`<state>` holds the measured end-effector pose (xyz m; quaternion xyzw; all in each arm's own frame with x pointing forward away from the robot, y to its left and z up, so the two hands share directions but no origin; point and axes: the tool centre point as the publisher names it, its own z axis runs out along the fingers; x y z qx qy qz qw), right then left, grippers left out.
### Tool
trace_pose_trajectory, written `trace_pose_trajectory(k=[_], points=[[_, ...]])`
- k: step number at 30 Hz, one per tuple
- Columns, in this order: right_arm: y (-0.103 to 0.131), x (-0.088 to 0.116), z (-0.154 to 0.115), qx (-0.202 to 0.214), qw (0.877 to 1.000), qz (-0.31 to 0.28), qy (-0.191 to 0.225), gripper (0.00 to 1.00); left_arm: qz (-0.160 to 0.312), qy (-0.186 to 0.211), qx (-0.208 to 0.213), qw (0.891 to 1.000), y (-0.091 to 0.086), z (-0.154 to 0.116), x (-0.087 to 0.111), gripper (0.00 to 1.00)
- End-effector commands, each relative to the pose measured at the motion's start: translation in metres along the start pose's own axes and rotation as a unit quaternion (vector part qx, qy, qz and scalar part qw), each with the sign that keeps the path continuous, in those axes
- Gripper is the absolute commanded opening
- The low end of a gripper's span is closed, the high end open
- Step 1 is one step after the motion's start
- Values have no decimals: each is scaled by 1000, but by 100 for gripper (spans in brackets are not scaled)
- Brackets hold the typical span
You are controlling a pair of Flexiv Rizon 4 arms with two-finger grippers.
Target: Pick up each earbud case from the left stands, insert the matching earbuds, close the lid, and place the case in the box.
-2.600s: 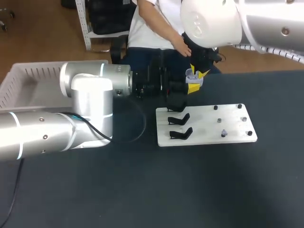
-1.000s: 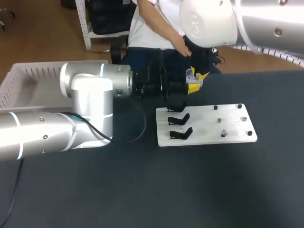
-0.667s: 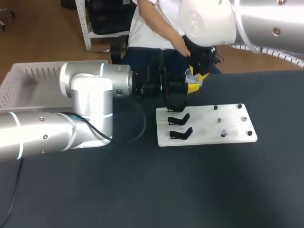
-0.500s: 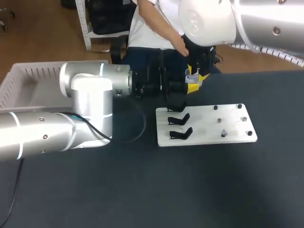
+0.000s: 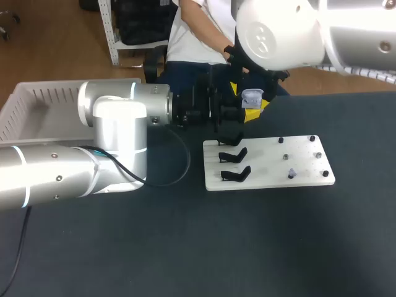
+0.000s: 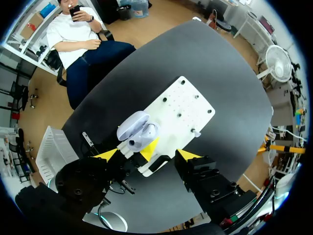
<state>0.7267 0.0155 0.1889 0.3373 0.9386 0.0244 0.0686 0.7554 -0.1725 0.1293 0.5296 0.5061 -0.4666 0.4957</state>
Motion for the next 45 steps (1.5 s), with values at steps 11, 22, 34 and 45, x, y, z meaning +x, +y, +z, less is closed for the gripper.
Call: trace_pose_trajectory(k=[11, 22, 34, 45], points=[[-84, 43, -22, -107, 965, -237, -29, 100, 2, -2, -3, 1000, -1, 0, 1, 0], [-90, 50, -23, -94, 962, -255, -26, 100, 2, -2, -3, 1000, -1, 0, 1, 0], [-92, 53, -13, -75, 962, -262, -29, 100, 2, -2, -3, 1000, -1, 0, 1, 0], [-141, 47, 55, -68, 981, -182, 17, 100, 2, -2, -3, 1000, -1, 0, 1, 0]])
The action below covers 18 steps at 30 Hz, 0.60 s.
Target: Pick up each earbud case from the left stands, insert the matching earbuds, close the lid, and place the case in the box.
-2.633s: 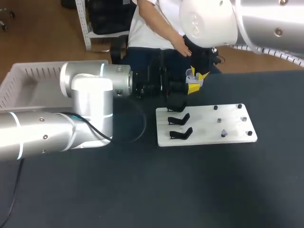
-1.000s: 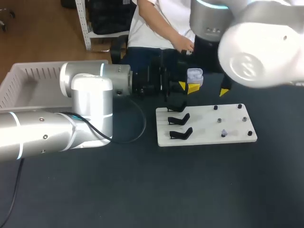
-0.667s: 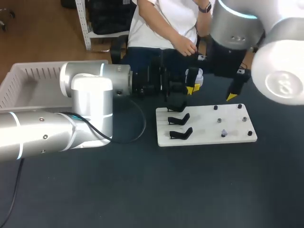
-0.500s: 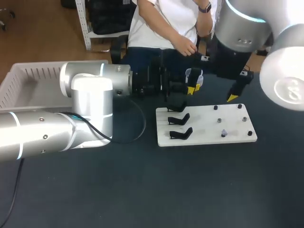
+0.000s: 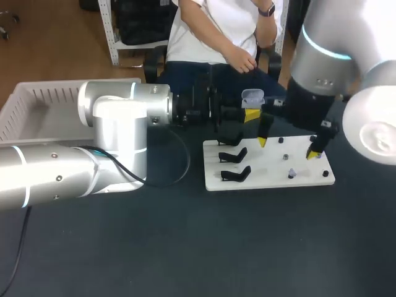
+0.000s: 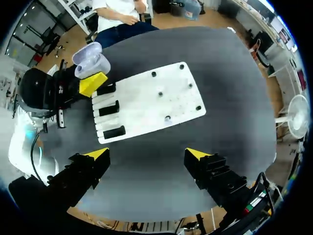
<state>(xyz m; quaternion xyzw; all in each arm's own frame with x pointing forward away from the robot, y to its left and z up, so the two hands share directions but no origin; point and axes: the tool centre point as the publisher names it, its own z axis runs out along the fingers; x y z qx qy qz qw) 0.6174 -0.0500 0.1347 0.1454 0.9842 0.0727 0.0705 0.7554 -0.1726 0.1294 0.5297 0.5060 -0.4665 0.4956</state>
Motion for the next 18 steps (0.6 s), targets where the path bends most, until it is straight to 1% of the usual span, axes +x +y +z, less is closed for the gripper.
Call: trace_pose_trajectory(k=[1, 2, 3, 4, 7, 10, 11, 12, 13, 15, 18], points=[[-22, 6, 20, -6, 1000, 22, -7, 100, 2, -2, -3, 1000, -1, 0, 1, 0], [-27, 7, 24, 3, 999, 37, -10, 100, 2, -2, -3, 1000, -1, 0, 1, 0], [-29, 9, 27, 3, 999, 46, -8, 100, 2, -2, -3, 1000, -1, 0, 1, 0], [-32, 10, 31, 19, 998, 51, -3, 100, 2, -2, -3, 1000, -1, 0, 1, 0], [-41, 11, 42, 39, 997, 73, 5, 100, 2, -2, -3, 1000, -1, 0, 1, 0], [-45, 16, 49, 35, 995, 89, 7, 100, 2, -2, -3, 1000, -1, 0, 1, 0], [-46, 15, 51, 30, 995, 91, 5, 100, 2, -2, -3, 1000, -1, 0, 1, 0], [-46, 14, 53, 34, 995, 88, 5, 100, 2, -2, -3, 1000, -1, 0, 1, 0], [-48, 13, 56, 26, 996, 86, -8, 100, 2, -2, -3, 1000, -1, 0, 1, 0], [-48, 12, 60, 27, 997, 71, -16, 100, 2, -2, -3, 1000, -1, 0, 1, 0], [-48, 9, 69, 43, 997, 61, -30, 100, 2, -2, -3, 1000, -1, 0, 1, 0]])
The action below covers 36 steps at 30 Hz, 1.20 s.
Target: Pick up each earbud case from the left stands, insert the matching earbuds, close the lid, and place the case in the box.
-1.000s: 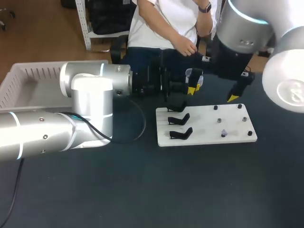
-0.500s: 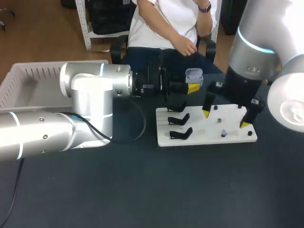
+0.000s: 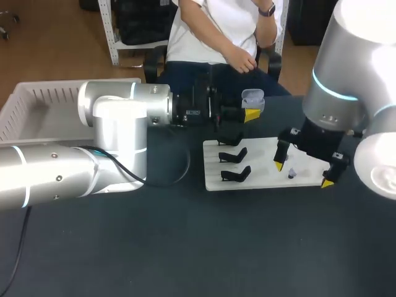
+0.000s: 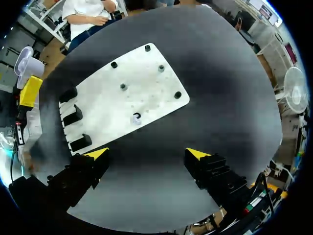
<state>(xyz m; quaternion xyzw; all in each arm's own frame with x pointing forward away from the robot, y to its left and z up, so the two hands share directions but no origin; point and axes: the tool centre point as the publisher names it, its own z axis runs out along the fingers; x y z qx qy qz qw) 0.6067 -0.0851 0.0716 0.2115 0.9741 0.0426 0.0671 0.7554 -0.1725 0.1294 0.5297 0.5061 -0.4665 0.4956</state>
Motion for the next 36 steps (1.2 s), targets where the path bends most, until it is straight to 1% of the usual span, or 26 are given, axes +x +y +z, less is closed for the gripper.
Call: trace_pose_trajectory(k=[1, 3, 7, 12, 13, 14, 16, 20, 24, 26, 28, 30, 31, 32, 35, 36], points=[[-1, 1, 16, 6, 999, -7, -31, 100, 2, -2, -3, 1000, -1, 0, 1, 0], [0, 0, 21, 1, 999, -9, -31, 100, 2, -2, -3, 1000, -1, 0, 1, 0], [4, -2, 30, 4, 999, -19, -36, 100, 2, -2, -3, 1000, -1, 0, 1, 0], [6, 0, 34, 3, 999, -30, -38, 100, 2, -2, -3, 1000, -1, 0, 1, 0], [7, -1, 35, -5, 999, -31, -35, 100, 2, -2, -3, 1000, -1, 0, 1, 0], [7, -1, 36, 4, 999, -38, -39, 100, 2, -2, -3, 1000, -1, 0, 1, 0], [9, -2, 39, -4, 999, -38, -38, 100, 2, -2, -3, 1000, -1, 0, 1, 0], [10, -5, 45, 3, 998, -45, -40, 100, 2, -2, -3, 1000, -1, 0, 1, 0], [11, -8, 47, 0, 998, -47, -41, 100, 2, -2, -3, 1000, -1, 0, 1, 0], [11, -9, 48, -1, 998, -47, -42, 94, 2, -2, -3, 1000, -1, 0, 1, 0], [11, -11, 49, -3, 998, -46, -41, 82, 2, -2, -3, 1000, -1, 0, 1, 0], [13, -12, 48, -4, 998, -45, -42, 76, 2, -2, -3, 1000, -1, 0, 1, 0], [13, -13, 48, -5, 998, -46, -43, 75, 2, -2, -3, 1000, -1, 0, 1, 0], [14, -14, 48, -5, 998, -47, -43, 69, 2, -2, -3, 1000, -1, 0, 1, 0], [16, -15, 48, -5, 998, -49, -44, 59, 2, -2, -3, 1000, -1, 0, 1, 0], [16, -16, 49, -5, 998, -50, -44, 59, 2, -2, -3, 1000, -1, 0, 1, 0]])
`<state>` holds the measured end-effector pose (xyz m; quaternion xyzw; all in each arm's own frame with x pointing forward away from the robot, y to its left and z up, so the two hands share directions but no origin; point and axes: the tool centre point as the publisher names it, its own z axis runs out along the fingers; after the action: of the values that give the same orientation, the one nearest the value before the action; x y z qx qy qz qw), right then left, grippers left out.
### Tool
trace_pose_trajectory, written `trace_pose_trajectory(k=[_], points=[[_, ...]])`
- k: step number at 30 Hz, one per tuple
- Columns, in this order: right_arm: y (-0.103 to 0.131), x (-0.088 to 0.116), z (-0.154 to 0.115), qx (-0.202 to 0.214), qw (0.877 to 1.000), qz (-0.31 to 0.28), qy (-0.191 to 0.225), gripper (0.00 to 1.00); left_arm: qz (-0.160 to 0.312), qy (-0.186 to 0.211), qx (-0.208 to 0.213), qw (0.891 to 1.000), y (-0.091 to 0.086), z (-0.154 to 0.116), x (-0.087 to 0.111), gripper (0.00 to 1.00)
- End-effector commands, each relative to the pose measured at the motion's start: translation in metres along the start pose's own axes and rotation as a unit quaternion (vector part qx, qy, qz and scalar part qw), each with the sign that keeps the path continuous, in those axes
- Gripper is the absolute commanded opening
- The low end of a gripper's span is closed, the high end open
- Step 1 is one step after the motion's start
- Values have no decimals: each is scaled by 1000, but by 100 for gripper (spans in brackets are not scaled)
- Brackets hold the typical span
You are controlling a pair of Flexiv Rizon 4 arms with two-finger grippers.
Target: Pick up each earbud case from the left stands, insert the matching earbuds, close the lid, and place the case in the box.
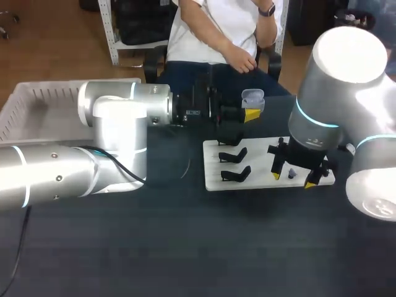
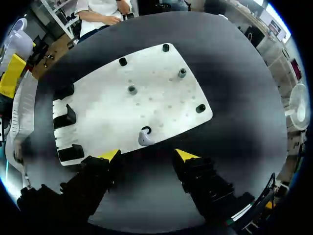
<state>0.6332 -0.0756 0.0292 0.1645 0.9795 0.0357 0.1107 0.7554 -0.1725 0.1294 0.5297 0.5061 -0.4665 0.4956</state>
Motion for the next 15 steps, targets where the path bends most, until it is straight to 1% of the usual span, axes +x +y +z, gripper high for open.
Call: trace_pose_trajectory(k=[1, 5, 13, 14, 15], points=[[2, -1, 3, 0, 1000, -1, -2, 58, 2, -2, -3, 1000, -1, 0, 1, 0], [4, -6, 5, 0, 1000, -3, -1, 60, 2, -2, -3, 1000, -1, 0, 1, 0], [4, -9, 10, 3, 1000, 2, 2, 58, 2, -2, -3, 1000, -1, 0, 1, 0], [4, -10, 10, 3, 1000, 3, 2, 55, 2, -2, -3, 1000, -1, 0, 1, 0], [4, -10, 11, 3, 1000, 3, 3, 55, 2, -2, -3, 1000, -1, 0, 1, 0]])
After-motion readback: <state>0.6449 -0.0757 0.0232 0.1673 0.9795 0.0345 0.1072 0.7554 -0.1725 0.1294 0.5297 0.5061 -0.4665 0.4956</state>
